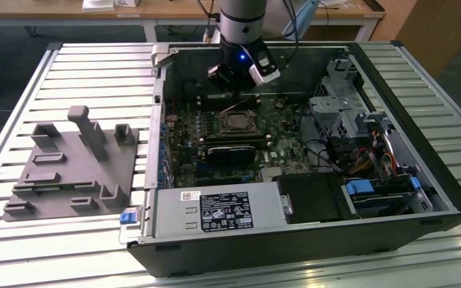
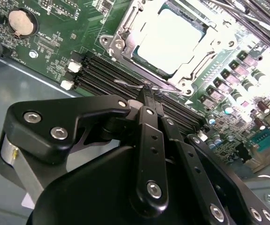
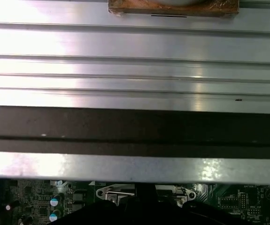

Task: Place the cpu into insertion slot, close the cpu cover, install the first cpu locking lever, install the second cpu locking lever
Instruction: 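Install the first cpu locking lever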

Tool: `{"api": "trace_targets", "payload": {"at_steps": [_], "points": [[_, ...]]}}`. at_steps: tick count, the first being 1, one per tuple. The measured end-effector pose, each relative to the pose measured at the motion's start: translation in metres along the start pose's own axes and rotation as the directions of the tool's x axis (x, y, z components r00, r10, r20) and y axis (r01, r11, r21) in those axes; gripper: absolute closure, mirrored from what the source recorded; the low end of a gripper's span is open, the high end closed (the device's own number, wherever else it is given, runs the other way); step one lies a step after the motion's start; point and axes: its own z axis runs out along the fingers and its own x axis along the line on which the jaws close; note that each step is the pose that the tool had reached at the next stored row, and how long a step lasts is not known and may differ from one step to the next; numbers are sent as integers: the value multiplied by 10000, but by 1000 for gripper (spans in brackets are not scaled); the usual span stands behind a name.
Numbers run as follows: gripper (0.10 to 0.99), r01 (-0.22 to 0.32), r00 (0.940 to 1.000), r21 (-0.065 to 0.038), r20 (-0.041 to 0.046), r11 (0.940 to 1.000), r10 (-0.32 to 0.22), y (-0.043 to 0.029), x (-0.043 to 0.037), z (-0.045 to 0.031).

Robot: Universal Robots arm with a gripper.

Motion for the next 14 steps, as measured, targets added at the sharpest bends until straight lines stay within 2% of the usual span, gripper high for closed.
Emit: {"api": "trace_targets", "payload": {"at_steps": [10, 14], "points": [[980, -1, 10000, 2, -4, 10000, 1, 8, -106, 40], [980, -3, 10000, 5, -6, 10000, 3, 7, -117, 49]]}}
